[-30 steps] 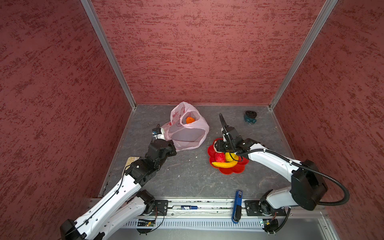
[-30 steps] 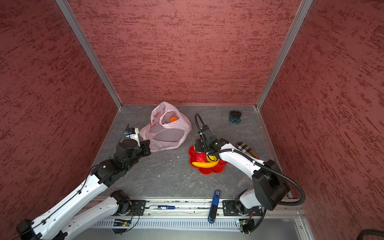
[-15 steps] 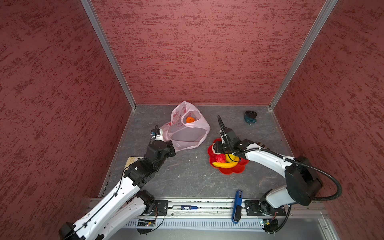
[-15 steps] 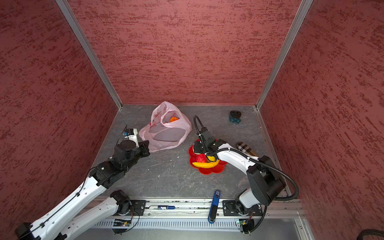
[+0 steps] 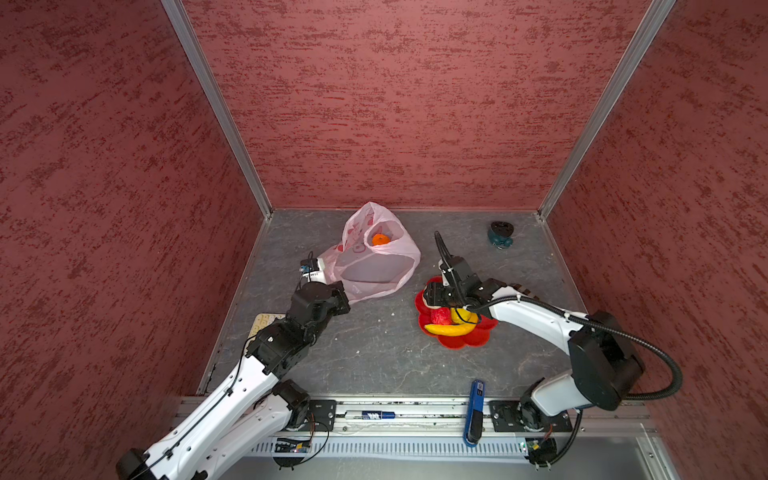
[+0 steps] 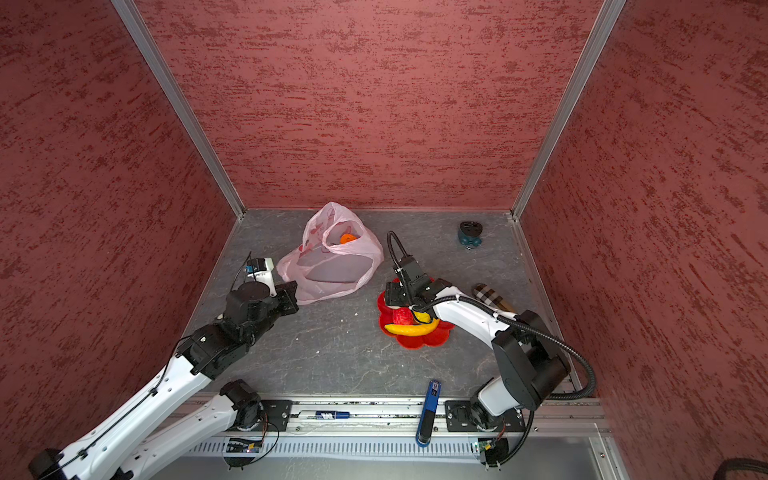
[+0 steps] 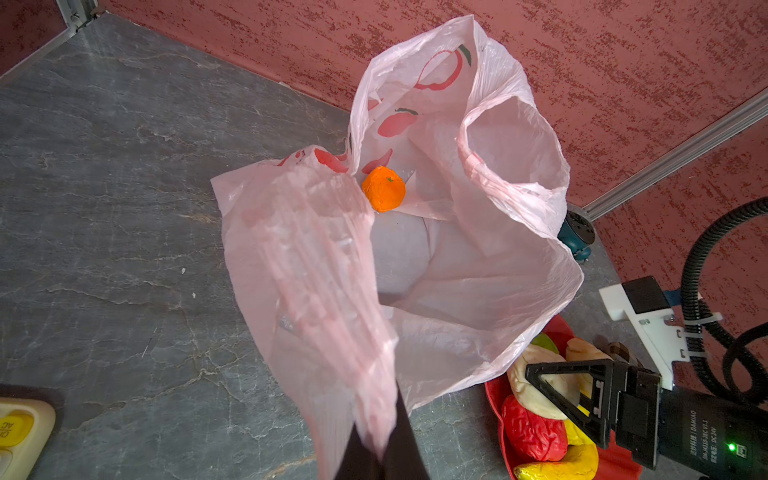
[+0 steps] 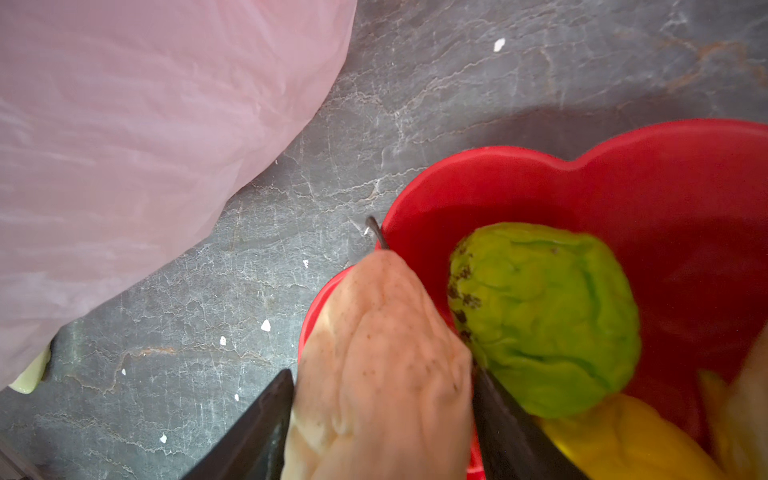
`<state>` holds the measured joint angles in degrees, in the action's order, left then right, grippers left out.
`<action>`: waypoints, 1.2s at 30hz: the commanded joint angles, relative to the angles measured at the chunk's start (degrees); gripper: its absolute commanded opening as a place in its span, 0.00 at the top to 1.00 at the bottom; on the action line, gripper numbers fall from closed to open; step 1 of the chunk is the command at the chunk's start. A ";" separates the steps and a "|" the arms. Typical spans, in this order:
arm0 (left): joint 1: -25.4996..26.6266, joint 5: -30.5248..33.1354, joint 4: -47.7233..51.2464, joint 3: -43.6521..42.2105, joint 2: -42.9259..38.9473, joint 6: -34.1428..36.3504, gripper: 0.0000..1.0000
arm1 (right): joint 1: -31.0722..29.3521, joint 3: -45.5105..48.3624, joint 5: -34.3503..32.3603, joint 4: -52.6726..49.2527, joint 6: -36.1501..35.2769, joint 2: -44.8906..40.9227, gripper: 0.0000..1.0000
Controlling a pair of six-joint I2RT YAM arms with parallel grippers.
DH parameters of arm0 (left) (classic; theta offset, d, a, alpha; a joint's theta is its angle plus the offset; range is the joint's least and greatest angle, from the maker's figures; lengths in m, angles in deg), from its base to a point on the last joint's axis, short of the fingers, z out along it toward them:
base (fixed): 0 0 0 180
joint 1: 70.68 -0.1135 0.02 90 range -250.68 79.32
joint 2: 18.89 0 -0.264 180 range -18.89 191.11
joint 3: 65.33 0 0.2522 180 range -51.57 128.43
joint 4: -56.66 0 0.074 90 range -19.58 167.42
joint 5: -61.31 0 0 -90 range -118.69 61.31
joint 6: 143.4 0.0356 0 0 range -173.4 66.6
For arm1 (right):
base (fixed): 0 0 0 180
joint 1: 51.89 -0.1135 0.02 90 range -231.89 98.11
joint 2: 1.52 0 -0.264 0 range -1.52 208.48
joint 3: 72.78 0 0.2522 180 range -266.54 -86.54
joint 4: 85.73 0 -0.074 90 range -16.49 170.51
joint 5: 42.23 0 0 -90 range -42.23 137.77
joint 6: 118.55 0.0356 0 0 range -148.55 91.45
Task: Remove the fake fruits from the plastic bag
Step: 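Lower the beige fruit onto the red plate and open the right gripper, then move the right gripper into the bag toward the orange tangerine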
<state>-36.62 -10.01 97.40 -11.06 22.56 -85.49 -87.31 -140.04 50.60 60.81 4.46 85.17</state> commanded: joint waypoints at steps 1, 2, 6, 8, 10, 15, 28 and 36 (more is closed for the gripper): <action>-0.49 -0.65 -0.13 -0.48 -0.63 0.46 0.99 | 0.00 -1.21 0.24 -0.26 0.04 -0.68 0.28; -0.53 -0.71 -0.23 -0.48 -0.58 0.54 0.99 | 0.00 -1.23 0.17 -0.36 -0.04 -0.94 0.27; -0.67 -1.01 -0.22 -0.49 -0.65 0.59 0.99 | 0.00 -1.34 -0.41 -0.85 -0.23 -2.29 0.25; -0.74 -1.20 -0.18 -0.47 -0.77 0.54 0.99 | 0.04 -1.56 -0.46 -1.50 -0.40 -3.07 0.26; -0.73 -1.43 -0.24 -0.53 -0.90 0.50 0.99 | 0.00 -1.93 -0.63 -2.36 -0.58 -4.83 0.25; -0.83 -3.02 -0.67 -0.40 -0.46 0.37 0.99 | -1.06 -4.98 -0.72 -5.66 -2.23 -9.41 0.29; 0.91 -8.07 -1.60 -2.94 -3.68 -3.52 0.99 | -18.97 -35.16 -2.24 -6.66 -6.82 7.70 0.42; 3.75 -7.86 3.41 -3.06 -9.42 -6.11 0.99 | -18.17 -46.90 -5.95 -2.93 -4.96 26.78 0.47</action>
<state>-33.40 -17.46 98.30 -14.12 15.31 -90.06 -106.98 -184.06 47.36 55.97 -1.09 108.71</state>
